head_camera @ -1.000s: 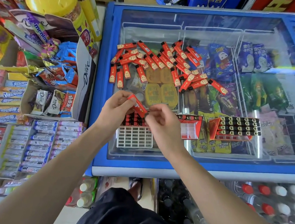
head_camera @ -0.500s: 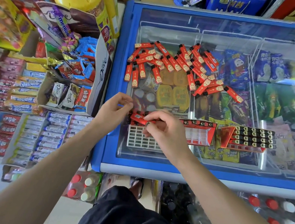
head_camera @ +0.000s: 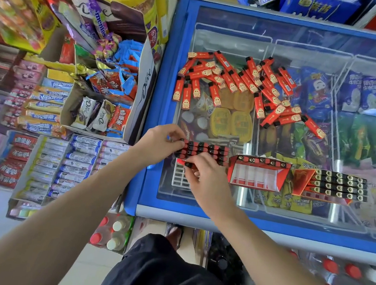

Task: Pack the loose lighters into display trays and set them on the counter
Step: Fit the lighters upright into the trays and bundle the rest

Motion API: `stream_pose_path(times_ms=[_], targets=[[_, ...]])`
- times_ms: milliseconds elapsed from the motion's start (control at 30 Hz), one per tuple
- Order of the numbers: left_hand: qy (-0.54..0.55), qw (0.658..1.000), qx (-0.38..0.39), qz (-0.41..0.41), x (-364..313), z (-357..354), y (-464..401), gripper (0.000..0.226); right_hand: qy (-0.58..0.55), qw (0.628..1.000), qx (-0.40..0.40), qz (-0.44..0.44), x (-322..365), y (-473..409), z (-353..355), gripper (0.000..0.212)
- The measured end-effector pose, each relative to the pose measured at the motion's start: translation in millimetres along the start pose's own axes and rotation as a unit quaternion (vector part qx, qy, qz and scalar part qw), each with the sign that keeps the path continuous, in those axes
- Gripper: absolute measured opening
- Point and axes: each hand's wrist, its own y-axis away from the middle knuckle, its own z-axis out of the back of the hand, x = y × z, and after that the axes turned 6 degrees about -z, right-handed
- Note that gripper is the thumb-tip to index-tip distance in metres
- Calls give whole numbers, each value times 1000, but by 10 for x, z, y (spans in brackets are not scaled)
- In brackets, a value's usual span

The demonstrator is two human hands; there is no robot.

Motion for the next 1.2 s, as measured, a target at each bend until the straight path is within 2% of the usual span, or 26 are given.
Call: stream_pose_path(times_ms=[133, 267, 367, 833, 967, 1133, 1200], targets=[[15, 1000, 5, 7, 11, 14, -17, 6, 85, 994, -35, 58, 38, -10, -128, 9], [23, 1000, 8, 6, 55, 13, -34, 7, 146, 982, -52, 107, 16, -19, -157, 31], [33, 999, 9, 9, 73, 10, -40, 8, 161, 975, -45, 145, -37, -11, -169, 37], [67, 998, 6, 14, 98, -22, -42, 11, 148, 982, -27, 119, -27, -4, -229, 26], [64, 998, 5, 12, 102, -28, -41, 11, 158, 983, -3, 94, -77, 17, -221, 29], [61, 998, 6, 12, 105, -29, -44, 10, 158, 982, -8, 105, -23, -5, -262, 31], [59, 998, 8, 17, 107, -22, -50, 10, 146, 986, 1, 76, -14, -29, -261, 24]])
